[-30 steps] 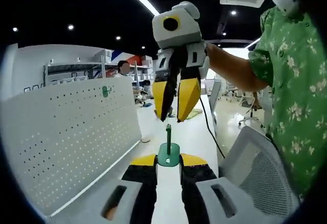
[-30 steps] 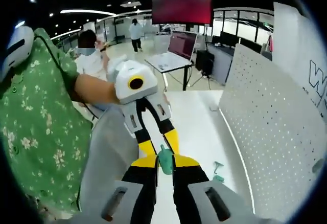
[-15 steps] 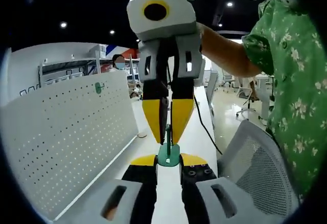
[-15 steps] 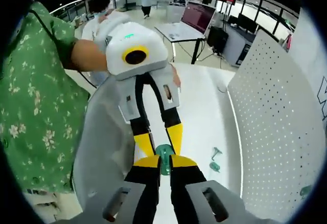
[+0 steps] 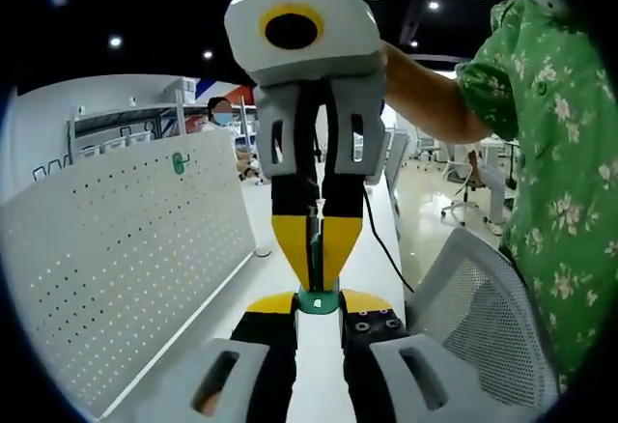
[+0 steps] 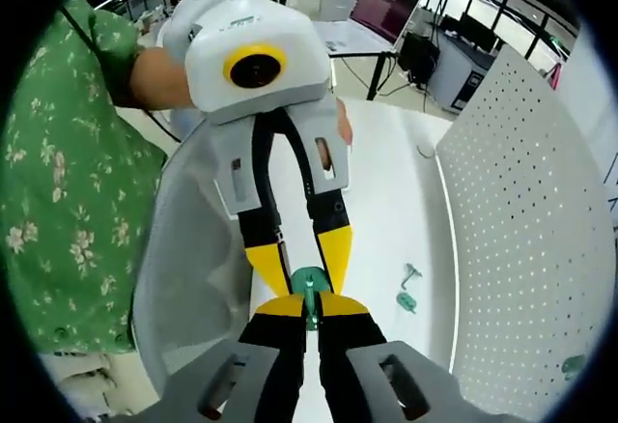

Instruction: Insert the hook assembly into the mounting plate slot until the hook locks in place.

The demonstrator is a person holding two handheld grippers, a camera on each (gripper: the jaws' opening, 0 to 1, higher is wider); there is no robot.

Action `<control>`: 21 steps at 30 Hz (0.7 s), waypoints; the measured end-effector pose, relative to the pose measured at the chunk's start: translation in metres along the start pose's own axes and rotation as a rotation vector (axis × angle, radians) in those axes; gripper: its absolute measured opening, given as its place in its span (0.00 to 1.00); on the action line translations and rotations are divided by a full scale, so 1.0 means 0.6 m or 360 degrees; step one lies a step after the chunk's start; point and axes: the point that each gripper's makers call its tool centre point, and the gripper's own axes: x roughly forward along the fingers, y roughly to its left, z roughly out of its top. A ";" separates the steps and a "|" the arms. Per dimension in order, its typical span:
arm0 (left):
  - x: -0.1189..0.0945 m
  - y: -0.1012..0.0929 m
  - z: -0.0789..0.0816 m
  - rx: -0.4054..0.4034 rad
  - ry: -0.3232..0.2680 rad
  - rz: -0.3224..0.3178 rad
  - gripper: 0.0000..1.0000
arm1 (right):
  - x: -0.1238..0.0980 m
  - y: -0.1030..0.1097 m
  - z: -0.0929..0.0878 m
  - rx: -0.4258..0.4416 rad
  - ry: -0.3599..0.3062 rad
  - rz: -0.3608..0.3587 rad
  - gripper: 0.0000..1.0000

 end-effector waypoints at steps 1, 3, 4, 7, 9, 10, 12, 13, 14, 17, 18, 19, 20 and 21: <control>0.000 0.000 0.000 0.0003 0.0004 0.0001 0.16 | 0.000 0.000 -0.001 0.0000 0.0002 0.0000 0.02; 0.001 -0.001 -0.001 0.0004 0.0010 -0.0001 0.16 | 0.001 0.001 -0.002 0.0017 -0.0003 0.0008 0.02; 0.001 -0.002 -0.001 0.0004 0.0011 -0.0003 0.16 | 0.001 0.002 -0.002 0.0020 -0.0005 0.0011 0.02; 0.000 -0.002 -0.002 0.0009 0.0013 -0.0002 0.16 | 0.001 0.002 -0.002 0.0058 -0.0030 0.0018 0.01; -0.002 -0.001 -0.001 0.0012 0.0002 0.0009 0.17 | 0.000 0.000 -0.001 0.0067 -0.0045 0.0012 0.01; -0.002 0.001 -0.001 0.0008 -0.0006 0.0018 0.17 | -0.001 -0.002 0.000 0.0074 -0.0058 0.0001 0.01; -0.003 0.004 0.001 0.0001 -0.0022 0.0033 0.17 | -0.003 -0.005 0.001 0.0089 -0.0079 -0.0014 0.01; -0.003 0.006 0.002 -0.0005 -0.0033 0.0042 0.18 | -0.004 -0.006 0.001 0.0094 -0.0086 -0.0016 0.01; -0.003 0.007 0.002 -0.0014 -0.0037 0.0045 0.18 | -0.005 -0.008 0.001 0.0107 -0.0097 -0.0019 0.01; -0.002 0.010 0.002 -0.0047 -0.0046 0.0063 0.18 | -0.005 -0.012 0.002 0.0126 -0.0121 -0.0041 0.01; -0.002 0.011 0.002 -0.0055 -0.0048 0.0065 0.19 | -0.005 -0.013 0.002 0.0134 -0.0135 -0.0048 0.01; -0.002 0.013 0.002 -0.0071 -0.0051 0.0071 0.20 | -0.006 -0.015 0.002 0.0143 -0.0149 -0.0057 0.01; -0.001 0.014 0.001 -0.0080 -0.0054 0.0075 0.23 | -0.006 -0.017 0.002 0.0153 -0.0158 -0.0064 0.01; -0.001 0.015 0.001 -0.0097 -0.0059 0.0081 0.26 | -0.007 -0.019 0.002 0.0163 -0.0169 -0.0069 0.01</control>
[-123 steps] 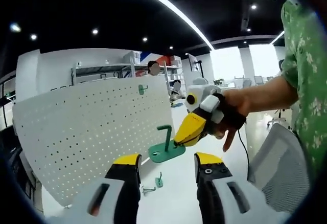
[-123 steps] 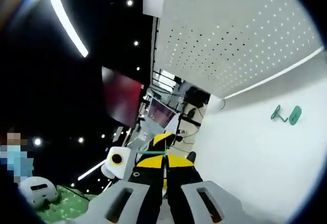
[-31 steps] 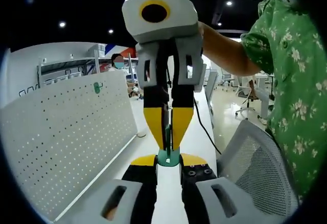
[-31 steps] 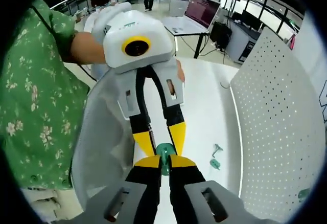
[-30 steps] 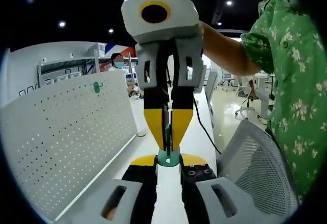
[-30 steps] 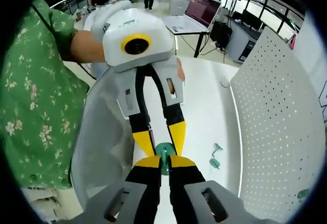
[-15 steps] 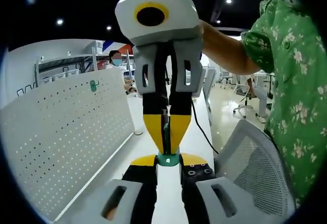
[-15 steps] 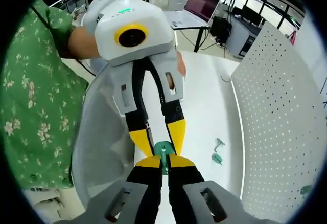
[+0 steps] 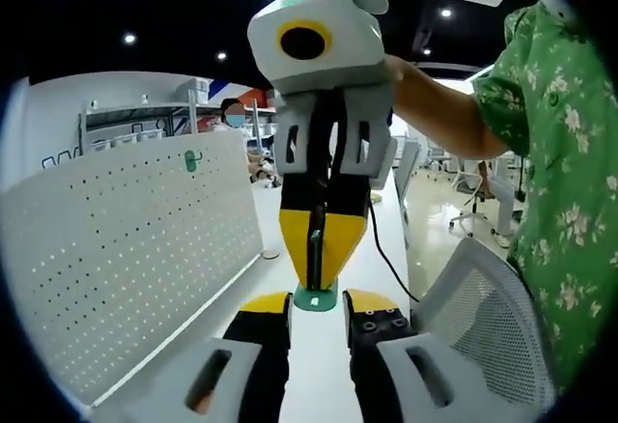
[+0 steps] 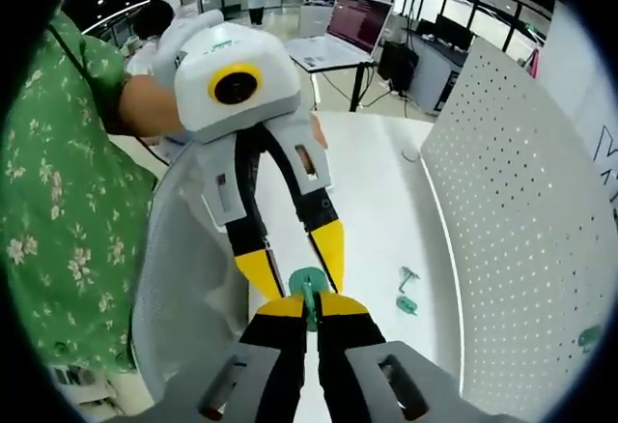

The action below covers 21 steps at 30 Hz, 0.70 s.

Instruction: Insert the hook assembly into the mounting plate slot until the hook locks in place.

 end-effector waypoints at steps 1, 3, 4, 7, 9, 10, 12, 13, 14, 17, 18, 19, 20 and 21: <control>0.000 0.002 0.000 -0.0013 -0.0005 0.0009 0.29 | -0.001 -0.001 0.000 0.0006 -0.0009 -0.0005 0.01; 0.000 0.005 0.000 -0.0030 -0.0013 0.0020 0.33 | -0.002 -0.004 0.000 0.0024 -0.0027 -0.0012 0.01; 0.000 0.005 0.002 -0.0039 -0.0022 0.0021 0.34 | -0.003 -0.006 0.000 0.0030 -0.0034 -0.0019 0.01; 0.000 0.009 0.007 -0.0078 -0.0052 0.0035 0.42 | -0.004 -0.010 0.000 0.0053 -0.0060 -0.0034 0.01; 0.000 0.011 0.011 -0.0104 -0.0069 0.0045 0.49 | -0.005 -0.012 0.000 0.0077 -0.0082 -0.0046 0.01; 0.000 0.012 0.012 -0.0109 -0.0073 0.0050 0.52 | -0.005 -0.014 0.001 0.0086 -0.0098 -0.0055 0.01; -0.001 0.018 0.016 -0.0143 -0.0098 0.0077 0.60 | -0.006 -0.019 0.002 0.0112 -0.0126 -0.0070 0.01; -0.001 0.019 0.019 -0.0164 -0.0112 0.0082 0.64 | -0.007 -0.019 0.002 0.0119 -0.0138 -0.0074 0.01; -0.001 0.020 0.021 -0.0181 -0.0127 0.0085 0.69 | -0.008 -0.021 0.003 0.0131 -0.0153 -0.0082 0.01; -0.002 0.023 0.028 -0.0221 -0.0175 0.0099 0.80 | -0.013 -0.029 0.005 0.0168 -0.0197 -0.0115 0.01; -0.002 0.023 0.030 -0.0232 -0.0184 0.0099 0.82 | -0.015 -0.030 0.005 0.0177 -0.0204 -0.0117 0.01; -0.002 0.023 0.030 -0.0240 -0.0191 0.0100 0.83 | -0.017 -0.034 0.006 0.0190 -0.0225 -0.0138 0.01; -0.002 0.024 0.031 -0.0243 -0.0197 0.0104 0.86 | -0.019 -0.036 0.007 0.0204 -0.0241 -0.0150 0.01; -0.002 0.025 0.032 -0.0252 -0.0208 0.0112 0.87 | -0.022 -0.040 0.009 0.0222 -0.0263 -0.0162 0.01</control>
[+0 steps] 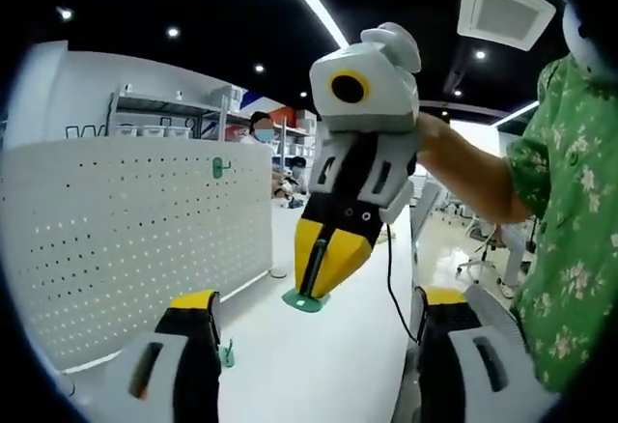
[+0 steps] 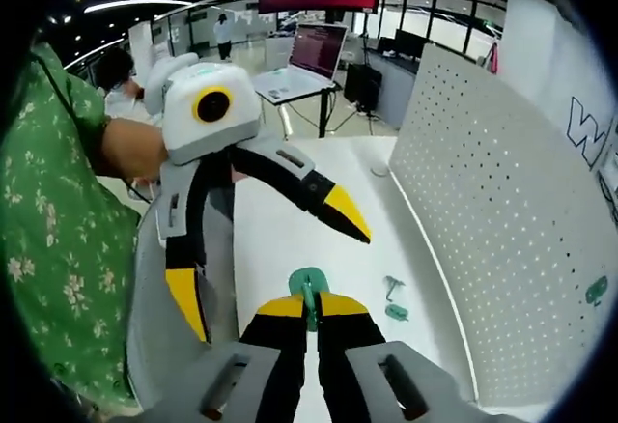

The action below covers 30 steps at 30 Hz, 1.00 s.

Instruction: Insert the hook assembly into the mounting plate slot until the hook locks in place.

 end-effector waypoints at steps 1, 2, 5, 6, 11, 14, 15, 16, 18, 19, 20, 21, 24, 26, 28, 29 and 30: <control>0.000 0.000 0.001 -0.0007 -0.0008 0.0004 0.88 | -0.001 -0.001 0.000 0.0003 -0.0007 -0.0002 0.01; 0.000 0.003 0.002 -0.0019 -0.0013 0.0017 0.89 | -0.002 -0.005 0.005 0.0023 -0.0045 -0.0026 0.01; -0.001 0.008 0.005 -0.0027 -0.0035 0.0044 0.93 | -0.005 -0.015 0.010 0.0090 -0.0110 -0.0072 0.01; -0.002 0.010 0.006 -0.0029 -0.0039 0.0058 0.94 | -0.006 -0.019 0.011 0.0109 -0.0129 -0.0090 0.01; -0.006 0.023 0.011 -0.0036 -0.0065 0.0124 0.99 | -0.013 -0.031 0.016 0.0169 -0.0216 -0.0149 0.01; -0.009 0.030 0.014 -0.0047 -0.0080 0.0154 0.99 | -0.021 -0.045 0.020 0.0218 -0.0278 -0.0212 0.01; -0.010 0.032 0.015 -0.0050 -0.0084 0.0160 0.99 | -0.024 -0.048 0.020 0.0228 -0.0297 -0.0232 0.01; -0.011 0.033 0.016 -0.0050 -0.0084 0.0164 0.98 | -0.027 -0.052 0.022 0.0246 -0.0326 -0.0254 0.01; -0.013 0.036 0.017 -0.0050 -0.0091 0.0182 0.98 | -0.034 -0.061 0.026 0.0289 -0.0386 -0.0300 0.01; -0.014 0.037 0.018 -0.0051 -0.0093 0.0184 0.98 | -0.037 -0.065 0.026 0.0297 -0.0401 -0.0321 0.01; -0.015 0.039 0.020 -0.0054 -0.0101 0.0194 0.98 | -0.041 -0.070 0.027 0.0306 -0.0424 -0.0355 0.01; -0.017 0.041 0.022 -0.0054 -0.0108 0.0206 0.98 | -0.044 -0.075 0.030 0.0319 -0.0453 -0.0386 0.01; -0.021 0.045 0.026 -0.0056 -0.0124 0.0229 0.98 | -0.058 -0.087 0.038 0.0382 -0.0557 -0.0441 0.01; -0.022 0.047 0.028 -0.0059 -0.0130 0.0234 0.98 | -0.069 -0.096 0.042 0.0414 -0.0621 -0.0506 0.01; -0.025 0.049 0.030 -0.0061 -0.0134 0.0243 0.98 | -0.079 -0.105 0.045 0.0436 -0.0676 -0.0582 0.01; -0.026 0.051 0.030 -0.0062 -0.0136 0.0248 0.98 | -0.085 -0.109 0.046 0.0466 -0.0709 -0.0612 0.01; -0.027 0.052 0.031 -0.0061 -0.0139 0.0254 0.98 | -0.091 -0.114 0.049 0.0483 -0.0750 -0.0648 0.01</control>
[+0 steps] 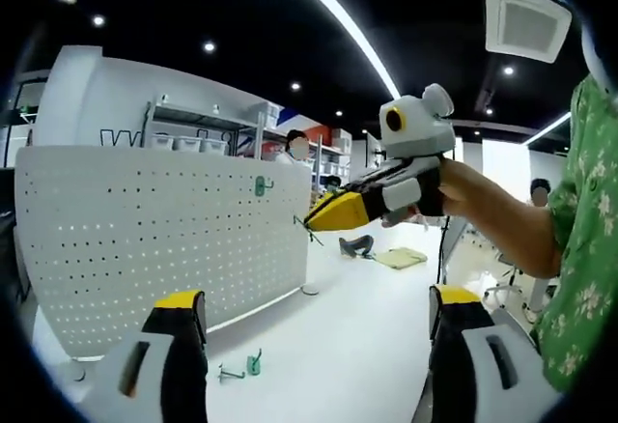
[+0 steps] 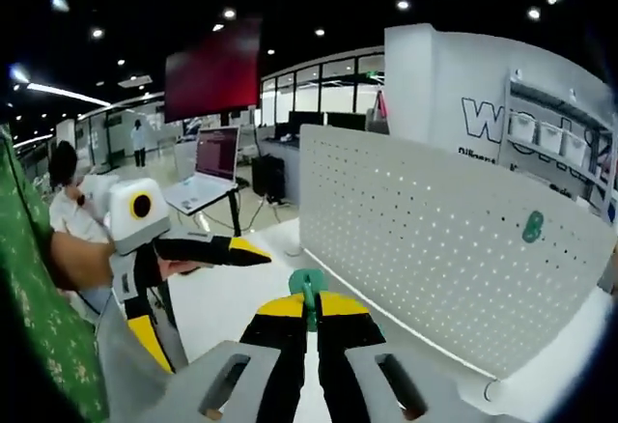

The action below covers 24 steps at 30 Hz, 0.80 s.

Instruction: Insert the hook assembly into the mounting plate slot until the hook locks in place.

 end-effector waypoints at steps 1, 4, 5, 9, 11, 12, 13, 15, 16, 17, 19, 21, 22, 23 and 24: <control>-0.001 0.001 0.000 0.0000 -0.0002 0.0003 0.98 | -0.004 -0.014 0.009 0.0038 -0.0061 -0.0061 0.01; -0.003 0.006 0.002 -0.0013 -0.0013 0.0021 0.97 | -0.012 -0.035 0.022 0.0075 -0.0162 -0.0165 0.01; -0.003 0.007 0.001 -0.0014 -0.0014 0.0024 0.97 | -0.015 -0.039 0.027 0.0111 -0.0204 -0.0195 0.01; -0.005 0.010 0.001 -0.0024 -0.0023 0.0034 0.97 | -0.025 -0.058 0.046 0.0158 -0.0364 -0.0317 0.01; -0.007 0.011 0.001 -0.0025 -0.0026 0.0039 0.97 | -0.032 -0.069 0.053 0.0153 -0.0432 -0.0400 0.01; -0.009 0.012 0.000 -0.0026 -0.0025 0.0042 0.96 | -0.036 -0.075 0.058 0.0145 -0.0470 -0.0438 0.01; -0.010 0.014 -0.001 -0.0027 -0.0024 0.0046 0.96 | -0.038 -0.080 0.059 0.0140 -0.0484 -0.0467 0.01; -0.012 0.016 -0.003 -0.0032 -0.0024 0.0053 0.96 | -0.046 -0.092 0.069 0.0162 -0.0566 -0.0534 0.01; -0.013 0.018 -0.003 -0.0039 -0.0028 0.0056 0.96 | -0.051 -0.101 0.072 0.0165 -0.0600 -0.0581 0.01; -0.014 0.019 -0.003 -0.0043 -0.0030 0.0059 0.96 | -0.054 -0.107 0.075 0.0159 -0.0623 -0.0614 0.01; -0.015 0.020 -0.003 -0.0045 -0.0032 0.0061 0.96 | -0.060 -0.118 0.081 0.0160 -0.0668 -0.0676 0.01; -0.016 0.020 -0.003 -0.0045 -0.0037 0.0061 0.96 | -0.063 -0.126 0.084 0.0186 -0.0703 -0.0704 0.01; -0.016 0.020 -0.003 -0.0046 -0.0038 0.0061 0.96 | -0.066 -0.132 0.087 0.0175 -0.0726 -0.0741 0.01; -0.017 0.020 -0.004 -0.0046 -0.0037 0.0062 0.95 | -0.068 -0.135 0.087 0.0169 -0.0731 -0.0762 0.01; -0.017 0.021 -0.004 -0.0046 -0.0039 0.0062 0.95 | -0.069 -0.140 0.089 0.0170 -0.0749 -0.0782 0.01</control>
